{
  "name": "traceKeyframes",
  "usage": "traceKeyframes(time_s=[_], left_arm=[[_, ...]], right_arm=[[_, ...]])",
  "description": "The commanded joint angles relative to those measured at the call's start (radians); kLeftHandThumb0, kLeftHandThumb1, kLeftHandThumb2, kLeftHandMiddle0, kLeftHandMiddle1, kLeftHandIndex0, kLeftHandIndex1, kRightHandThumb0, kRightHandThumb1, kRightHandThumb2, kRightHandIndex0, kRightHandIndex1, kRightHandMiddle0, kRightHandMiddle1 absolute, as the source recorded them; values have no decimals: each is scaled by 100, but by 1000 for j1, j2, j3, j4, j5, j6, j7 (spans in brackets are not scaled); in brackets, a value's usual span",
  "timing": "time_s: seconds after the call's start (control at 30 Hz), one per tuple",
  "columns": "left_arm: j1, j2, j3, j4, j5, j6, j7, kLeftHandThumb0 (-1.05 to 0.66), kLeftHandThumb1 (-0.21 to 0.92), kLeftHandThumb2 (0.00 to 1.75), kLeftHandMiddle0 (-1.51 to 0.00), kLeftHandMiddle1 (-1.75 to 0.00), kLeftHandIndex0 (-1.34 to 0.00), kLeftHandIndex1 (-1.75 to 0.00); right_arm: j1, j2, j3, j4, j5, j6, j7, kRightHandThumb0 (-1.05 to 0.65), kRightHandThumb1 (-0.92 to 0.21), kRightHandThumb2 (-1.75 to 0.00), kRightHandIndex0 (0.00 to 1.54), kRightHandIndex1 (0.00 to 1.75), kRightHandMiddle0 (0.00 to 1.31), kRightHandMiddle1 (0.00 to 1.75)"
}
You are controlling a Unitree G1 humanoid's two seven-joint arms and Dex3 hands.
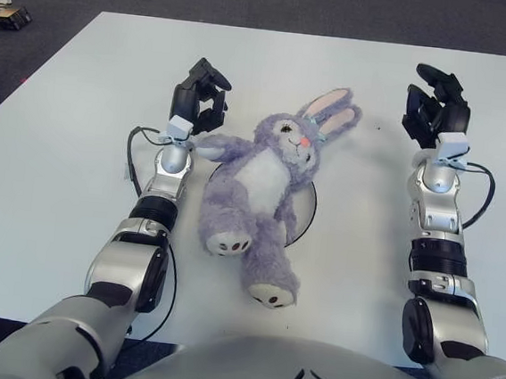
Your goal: Put the doll into the plate.
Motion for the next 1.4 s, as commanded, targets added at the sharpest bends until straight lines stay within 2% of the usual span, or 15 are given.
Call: traceKeyframes(time_s=[0.0,0.23,0.27,0.37,0.5,0.83,0.97,1.1,1.37], left_arm=[[53,-13,-7,19,14,8,16,-32,92,65,-79,-175,-46,-174],[58,-13,-4,15,18,9,23,-32,92,66,-78,-175,-45,-175],[61,-15,-1,12,15,9,25,-32,92,66,-78,-175,-44,-175],[69,-19,4,5,6,11,28,-32,92,66,-78,-175,-44,-175],[73,-22,6,1,0,12,26,-31,92,66,-77,-175,-44,-175],[79,-27,22,-13,-43,41,-1,-30,92,66,-76,-175,-44,-175],[79,-35,34,-20,-82,69,-26,-30,92,67,-76,-175,-46,-175],[81,-43,45,-25,-113,93,-48,-30,92,67,-76,-175,-48,-175],[86,-35,65,-45,-147,134,-79,-27,92,68,-76,-175,-47,-175]], right_arm=[[9,16,-12,3,14,-18,-15,-35,-92,-38,68,79,34,159],[7,46,-16,83,12,-115,-46,-35,-92,-36,72,92,37,157],[3,64,-19,114,19,-153,-59,-35,-92,-36,72,92,37,157],[-3,95,-26,170,33,-223,-78,-35,-92,-35,72,109,37,156],[-10,104,-31,201,47,-258,-76,-35,-92,-35,72,114,38,156],[10,130,-24,224,76,-247,-53,-35,-92,-35,73,130,38,156],[19,141,-22,242,91,-257,-36,-35,-92,-35,75,143,38,156],[20,146,-25,248,106,-262,-21,-35,-92,-35,76,147,38,156],[26,148,-20,222,116,-209,-9,-35,-92,-36,76,150,37,157]])
